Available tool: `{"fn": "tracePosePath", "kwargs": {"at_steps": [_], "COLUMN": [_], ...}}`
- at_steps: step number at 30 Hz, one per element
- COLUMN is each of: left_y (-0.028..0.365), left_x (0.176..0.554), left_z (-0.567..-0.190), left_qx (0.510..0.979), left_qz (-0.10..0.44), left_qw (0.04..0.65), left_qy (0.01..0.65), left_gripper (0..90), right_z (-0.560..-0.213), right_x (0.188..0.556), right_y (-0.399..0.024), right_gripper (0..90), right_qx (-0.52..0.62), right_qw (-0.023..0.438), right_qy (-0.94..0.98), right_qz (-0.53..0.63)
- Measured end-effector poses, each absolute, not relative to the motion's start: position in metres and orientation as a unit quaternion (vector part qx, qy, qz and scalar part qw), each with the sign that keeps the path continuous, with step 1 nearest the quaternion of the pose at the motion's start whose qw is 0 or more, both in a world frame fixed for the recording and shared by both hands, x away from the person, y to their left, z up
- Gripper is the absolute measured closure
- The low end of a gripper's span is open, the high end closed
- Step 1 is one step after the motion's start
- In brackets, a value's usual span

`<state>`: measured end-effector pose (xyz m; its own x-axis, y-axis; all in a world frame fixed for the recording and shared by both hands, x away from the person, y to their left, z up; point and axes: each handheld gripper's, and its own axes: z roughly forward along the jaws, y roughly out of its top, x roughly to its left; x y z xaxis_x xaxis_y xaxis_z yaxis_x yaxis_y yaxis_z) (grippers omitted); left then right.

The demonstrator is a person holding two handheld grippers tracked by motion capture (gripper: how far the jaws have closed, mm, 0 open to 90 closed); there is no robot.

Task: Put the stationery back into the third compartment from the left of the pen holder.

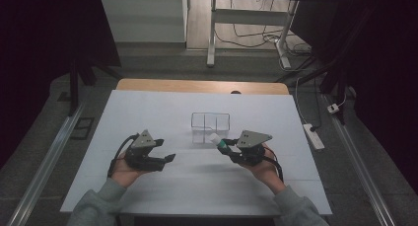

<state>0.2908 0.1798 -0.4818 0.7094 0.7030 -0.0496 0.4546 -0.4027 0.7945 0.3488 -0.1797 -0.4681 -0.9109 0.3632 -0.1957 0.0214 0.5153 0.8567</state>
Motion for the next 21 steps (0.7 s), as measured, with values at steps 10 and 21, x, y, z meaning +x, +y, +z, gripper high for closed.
{"fn": "tracePosePath", "kwargs": {"at_steps": [10, 21], "left_y": [0.2, 0.208], "left_x": [0.28, 0.279], "left_z": [-0.493, -0.498], "left_qx": [0.809, 0.805], "left_qz": [0.166, 0.171], "left_qw": [0.413, 0.408], "left_qy": [0.383, 0.395], "left_gripper": [30.0, 30.0], "right_z": [-0.464, -0.458], "right_x": [0.358, 0.367], "right_y": [-0.185, -0.189], "right_gripper": [65.9, 65.9], "right_qx": [0.145, 0.169], "right_qw": [0.178, 0.18], "right_qy": [0.836, 0.82], "right_qz": [0.498, 0.516]}}
